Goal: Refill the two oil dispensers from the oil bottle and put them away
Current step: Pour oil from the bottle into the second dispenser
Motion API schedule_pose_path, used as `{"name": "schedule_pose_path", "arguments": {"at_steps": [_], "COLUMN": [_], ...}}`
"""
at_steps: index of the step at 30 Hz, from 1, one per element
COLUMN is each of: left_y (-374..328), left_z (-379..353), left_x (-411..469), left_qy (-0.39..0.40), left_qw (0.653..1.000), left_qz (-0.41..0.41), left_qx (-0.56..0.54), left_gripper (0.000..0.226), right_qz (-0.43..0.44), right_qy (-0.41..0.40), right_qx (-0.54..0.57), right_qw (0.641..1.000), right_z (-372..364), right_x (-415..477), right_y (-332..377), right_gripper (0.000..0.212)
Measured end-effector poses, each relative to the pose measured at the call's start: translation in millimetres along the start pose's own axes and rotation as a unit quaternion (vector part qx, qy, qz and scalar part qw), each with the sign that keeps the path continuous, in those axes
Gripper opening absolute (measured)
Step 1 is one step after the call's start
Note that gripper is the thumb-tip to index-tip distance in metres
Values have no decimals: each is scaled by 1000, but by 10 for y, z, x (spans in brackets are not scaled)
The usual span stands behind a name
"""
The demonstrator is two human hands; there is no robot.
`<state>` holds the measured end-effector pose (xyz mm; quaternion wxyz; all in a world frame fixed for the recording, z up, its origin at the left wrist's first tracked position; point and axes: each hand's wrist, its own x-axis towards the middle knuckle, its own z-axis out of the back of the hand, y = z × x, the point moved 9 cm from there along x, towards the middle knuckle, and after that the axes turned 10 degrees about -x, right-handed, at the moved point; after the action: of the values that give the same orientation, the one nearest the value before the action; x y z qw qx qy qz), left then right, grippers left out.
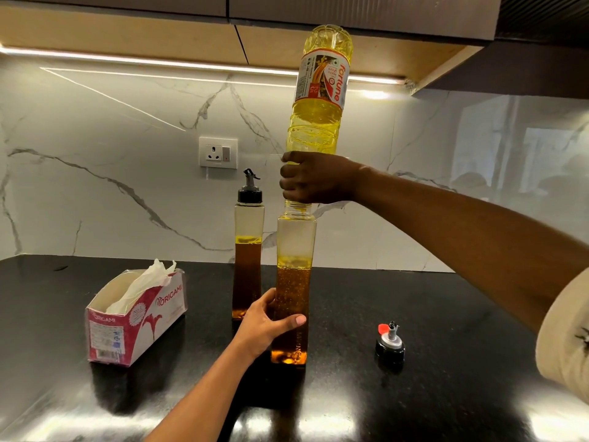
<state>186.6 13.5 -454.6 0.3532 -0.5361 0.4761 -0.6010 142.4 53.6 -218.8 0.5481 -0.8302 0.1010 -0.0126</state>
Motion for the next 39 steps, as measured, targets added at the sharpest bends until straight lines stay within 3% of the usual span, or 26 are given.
{"name": "schedule_pose_path", "arguments": {"at_steps": [18,39], "left_y": [-12,6], "left_z": [-24,4], "left_x": [3,-19], "left_qy": [7,-1], "left_qw": [1000,1000], "left_qz": [-2,14], "left_qx": [-7,-2], "left_gripper": [90,98], "right_qz": [5,-30], "right_qy": [14,0], "right_qx": [-13,-52], "right_qw": [1000,998], "right_z": [9,-74], "right_x": [-5,-28], "right_y": [-9,-281], "right_gripper": [37,21]}}
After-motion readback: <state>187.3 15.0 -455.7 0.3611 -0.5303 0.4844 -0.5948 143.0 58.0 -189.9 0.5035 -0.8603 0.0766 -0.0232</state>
